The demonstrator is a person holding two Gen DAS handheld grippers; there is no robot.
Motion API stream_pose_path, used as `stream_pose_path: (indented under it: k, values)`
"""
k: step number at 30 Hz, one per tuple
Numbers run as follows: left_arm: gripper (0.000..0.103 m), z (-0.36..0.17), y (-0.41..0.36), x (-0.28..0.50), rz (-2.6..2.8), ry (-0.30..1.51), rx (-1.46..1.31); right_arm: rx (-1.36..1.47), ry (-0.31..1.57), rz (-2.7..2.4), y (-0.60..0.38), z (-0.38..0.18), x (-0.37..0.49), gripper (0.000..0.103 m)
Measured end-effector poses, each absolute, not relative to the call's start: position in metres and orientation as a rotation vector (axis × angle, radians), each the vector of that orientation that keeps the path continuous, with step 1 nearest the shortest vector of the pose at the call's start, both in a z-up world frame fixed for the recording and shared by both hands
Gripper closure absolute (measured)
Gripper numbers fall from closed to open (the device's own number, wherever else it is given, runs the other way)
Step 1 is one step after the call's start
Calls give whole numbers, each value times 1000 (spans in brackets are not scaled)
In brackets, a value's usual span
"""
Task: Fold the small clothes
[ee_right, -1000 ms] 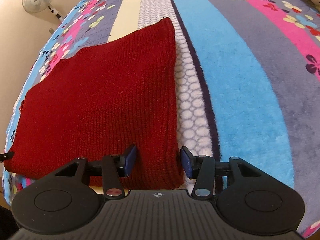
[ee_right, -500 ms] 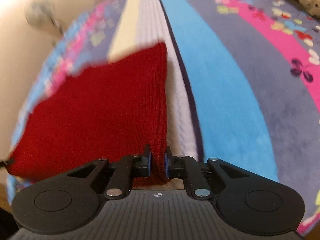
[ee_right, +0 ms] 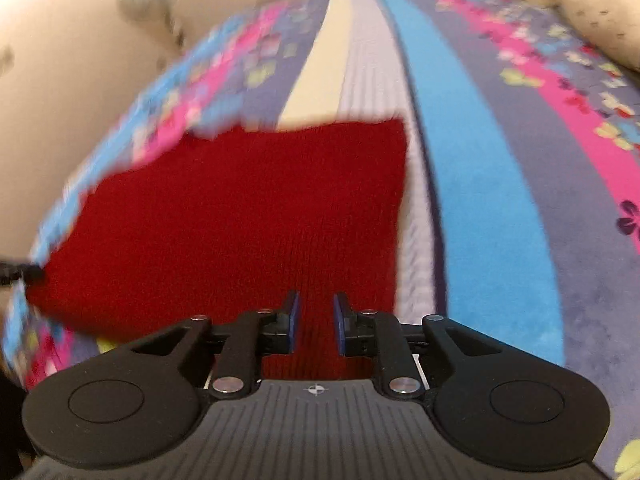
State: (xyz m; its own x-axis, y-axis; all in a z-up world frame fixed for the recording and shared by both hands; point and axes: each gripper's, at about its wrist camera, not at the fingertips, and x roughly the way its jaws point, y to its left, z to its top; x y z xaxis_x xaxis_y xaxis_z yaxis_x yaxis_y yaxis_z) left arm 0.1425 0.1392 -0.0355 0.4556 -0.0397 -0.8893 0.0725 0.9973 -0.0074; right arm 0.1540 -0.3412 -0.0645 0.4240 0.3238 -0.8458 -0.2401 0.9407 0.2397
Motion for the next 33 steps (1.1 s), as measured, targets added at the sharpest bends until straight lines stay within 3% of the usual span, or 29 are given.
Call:
stream_pose_path:
  k: [6, 8, 14, 17, 20, 33]
  values:
    - [62, -29, 132, 143, -108, 1039, 62, 73, 1065, 344, -335, -62, 156, 84]
    - [51, -27, 130, 144, -136, 1020, 34, 48, 1082, 334, -332, -67, 158, 83]
    - [44, -42, 121, 150, -125, 1068, 112, 15, 1066, 331, -323, -67, 158, 82]
    - [34, -34, 121, 145, -159, 1017, 85, 43, 991, 330, -321, -54, 157, 76]
    - [34, -27, 118, 140, -151, 962, 108, 59, 916, 318, -315, -42, 153, 70]
    - [34, 3, 125, 127, -103, 796, 61, 7, 708, 325, -261, -21, 123, 65]
